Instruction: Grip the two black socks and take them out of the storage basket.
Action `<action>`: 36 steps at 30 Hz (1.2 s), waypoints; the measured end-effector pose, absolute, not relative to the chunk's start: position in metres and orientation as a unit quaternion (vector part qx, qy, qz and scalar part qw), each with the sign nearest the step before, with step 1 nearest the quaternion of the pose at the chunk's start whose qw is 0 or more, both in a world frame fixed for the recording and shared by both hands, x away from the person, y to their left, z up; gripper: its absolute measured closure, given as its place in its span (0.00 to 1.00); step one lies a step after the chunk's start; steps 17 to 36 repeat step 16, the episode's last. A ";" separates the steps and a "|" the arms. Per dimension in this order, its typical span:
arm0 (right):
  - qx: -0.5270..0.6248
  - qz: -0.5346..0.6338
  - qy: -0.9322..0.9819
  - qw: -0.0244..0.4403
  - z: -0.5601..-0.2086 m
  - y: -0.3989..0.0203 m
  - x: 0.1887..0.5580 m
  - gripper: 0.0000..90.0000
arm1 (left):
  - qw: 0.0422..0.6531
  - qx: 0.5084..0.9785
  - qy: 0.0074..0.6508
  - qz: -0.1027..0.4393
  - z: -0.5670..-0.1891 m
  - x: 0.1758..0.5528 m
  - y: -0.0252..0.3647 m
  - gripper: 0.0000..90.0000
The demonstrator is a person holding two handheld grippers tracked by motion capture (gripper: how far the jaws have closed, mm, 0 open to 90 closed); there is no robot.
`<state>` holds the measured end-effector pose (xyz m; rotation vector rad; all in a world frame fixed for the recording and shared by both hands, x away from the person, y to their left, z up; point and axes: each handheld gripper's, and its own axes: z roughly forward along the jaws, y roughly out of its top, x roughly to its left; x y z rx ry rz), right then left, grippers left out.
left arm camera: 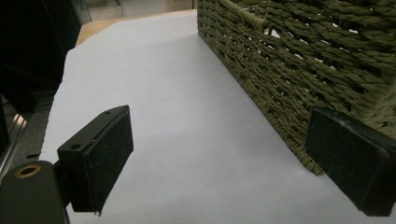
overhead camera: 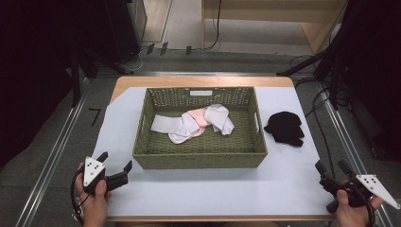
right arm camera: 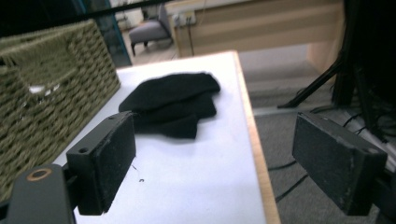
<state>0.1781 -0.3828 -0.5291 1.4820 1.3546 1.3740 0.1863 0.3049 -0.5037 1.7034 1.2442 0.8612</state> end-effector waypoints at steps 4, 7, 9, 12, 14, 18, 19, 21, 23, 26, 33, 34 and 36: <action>0.559 0.535 0.527 0.352 -0.530 -0.381 0.176 0.20 | 0.415 0.681 0.497 0.341 -0.504 0.187 0.305 0.10; 0.557 0.533 0.535 0.347 -0.530 -0.381 0.176 0.27 | 0.416 0.682 0.496 0.341 -0.504 0.187 0.305 0.10; 0.556 0.531 0.548 0.330 -0.530 -0.380 0.177 0.25 | 0.416 0.682 0.496 0.341 -0.504 0.187 0.305 0.10; 0.555 0.502 0.579 0.323 -0.529 -0.374 0.181 0.20 | 0.418 0.680 0.496 0.342 -0.504 0.186 0.305 0.10; 0.557 0.489 0.586 0.328 -0.529 -0.371 0.182 0.21 | 0.418 0.680 0.496 0.342 -0.504 0.186 0.305 0.10; 0.556 0.481 0.593 0.329 -0.529 -0.368 0.182 0.21 | 0.418 0.680 0.495 0.343 -0.504 0.186 0.305 0.10; 0.556 0.481 0.593 0.329 -0.529 -0.368 0.182 0.21 | 0.418 0.680 0.495 0.343 -0.504 0.186 0.305 0.10; 0.556 0.481 0.593 0.329 -0.529 -0.368 0.182 0.21 | 0.418 0.680 0.495 0.343 -0.504 0.186 0.305 0.10; 0.556 0.481 0.593 0.329 -0.529 -0.368 0.182 0.21 | 0.418 0.680 0.495 0.343 -0.504 0.186 0.305 0.10; 0.556 0.481 0.593 0.329 -0.529 -0.368 0.182 0.21 | 0.418 0.680 0.495 0.343 -0.504 0.186 0.305 0.10; 0.556 0.481 0.593 0.329 -0.529 -0.368 0.182 0.21 | 0.418 0.680 0.495 0.343 -0.504 0.186 0.305 0.10; 0.556 0.481 0.593 0.329 -0.529 -0.368 0.182 0.21 | 0.418 0.680 0.495 0.343 -0.504 0.186 0.305 0.10; 0.556 0.481 0.593 0.329 -0.529 -0.368 0.182 0.21 | 0.418 0.680 0.495 0.343 -0.504 0.186 0.305 0.10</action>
